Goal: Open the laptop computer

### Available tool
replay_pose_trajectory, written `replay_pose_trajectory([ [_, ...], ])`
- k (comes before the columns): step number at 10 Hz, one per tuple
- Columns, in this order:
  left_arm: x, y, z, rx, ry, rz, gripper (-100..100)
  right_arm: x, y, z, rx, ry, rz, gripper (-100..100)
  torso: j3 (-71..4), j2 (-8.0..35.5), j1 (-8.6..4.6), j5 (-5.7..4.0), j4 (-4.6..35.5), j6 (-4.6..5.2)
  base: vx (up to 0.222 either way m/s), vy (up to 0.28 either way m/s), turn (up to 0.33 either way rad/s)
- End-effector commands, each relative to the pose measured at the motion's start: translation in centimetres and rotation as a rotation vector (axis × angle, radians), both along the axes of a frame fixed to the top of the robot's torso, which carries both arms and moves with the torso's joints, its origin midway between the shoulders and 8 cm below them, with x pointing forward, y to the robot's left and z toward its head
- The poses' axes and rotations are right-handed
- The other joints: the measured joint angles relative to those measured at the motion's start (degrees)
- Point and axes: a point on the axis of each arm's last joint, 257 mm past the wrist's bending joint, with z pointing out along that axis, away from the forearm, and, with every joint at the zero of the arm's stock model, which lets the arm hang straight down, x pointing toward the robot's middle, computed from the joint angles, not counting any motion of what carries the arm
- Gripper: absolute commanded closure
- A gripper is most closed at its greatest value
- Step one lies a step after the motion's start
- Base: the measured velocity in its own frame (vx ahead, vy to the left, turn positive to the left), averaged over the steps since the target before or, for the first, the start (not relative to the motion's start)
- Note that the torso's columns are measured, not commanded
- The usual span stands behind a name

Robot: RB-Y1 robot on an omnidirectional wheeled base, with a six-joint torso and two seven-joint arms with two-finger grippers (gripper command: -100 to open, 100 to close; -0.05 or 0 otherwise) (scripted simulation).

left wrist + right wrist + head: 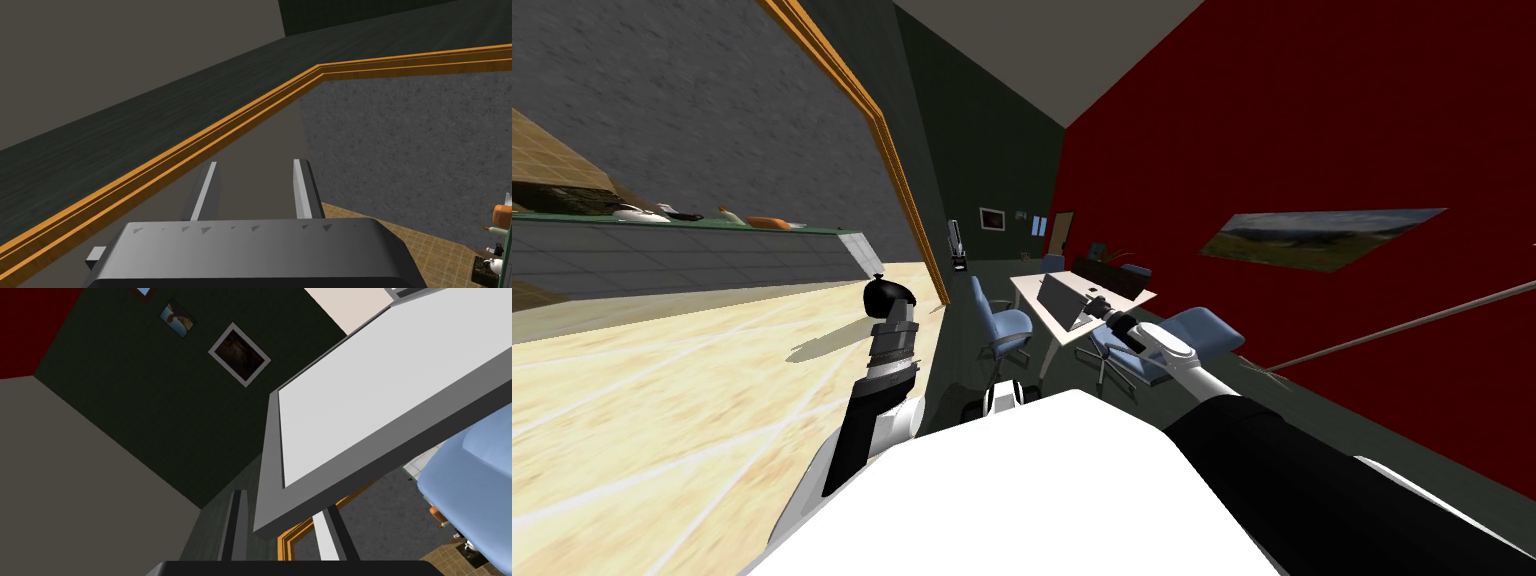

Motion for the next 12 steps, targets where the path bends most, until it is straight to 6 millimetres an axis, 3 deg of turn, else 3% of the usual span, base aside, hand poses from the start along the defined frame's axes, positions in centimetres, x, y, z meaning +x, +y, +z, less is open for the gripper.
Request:
replay_pose_trajectory([
  [1, 0.0, 0.0, 0.0, 0.0, 0.0, 0.0, 0, 0.1, -1.4, -0.4, 0.105, 0.032, -0.021, 100, 0.0, 0.1, 0.12, 0.04, 0.0, -0.04, -0.001, -0.074, 0.031],
  [2, 0.0, 0.0, 0.0, 0.0, 0.0, 0.0, 0, 0.1, -0.9, 0.1, 0.076, 0.02, -0.01, 100, 0.1, 0.1, 0.22, 0.14, 0.1, -0.06, 0.004, -0.041, 0.011],
  [11, 0.0, 0.0, 0.0, 0.0, 0.0, 0.0, 0, -0.5, -3.2, -5.2, 0.489, 0.12, -0.081, 100, 0.0, 0.0, 0.56, 0.06, -0.1, -0.32, -0.005, -0.101, 0.064],
  [12, 0.0, 0.0, 0.0, 0.0, 0.0, 0.0, 0, -0.3, -3.3, -4.2, 0.457, 0.098, -0.078, 100, 0.0, 0.0, 0.49, 0.03, -0.1, -0.35, -0.008, -0.045, 0.008],
])
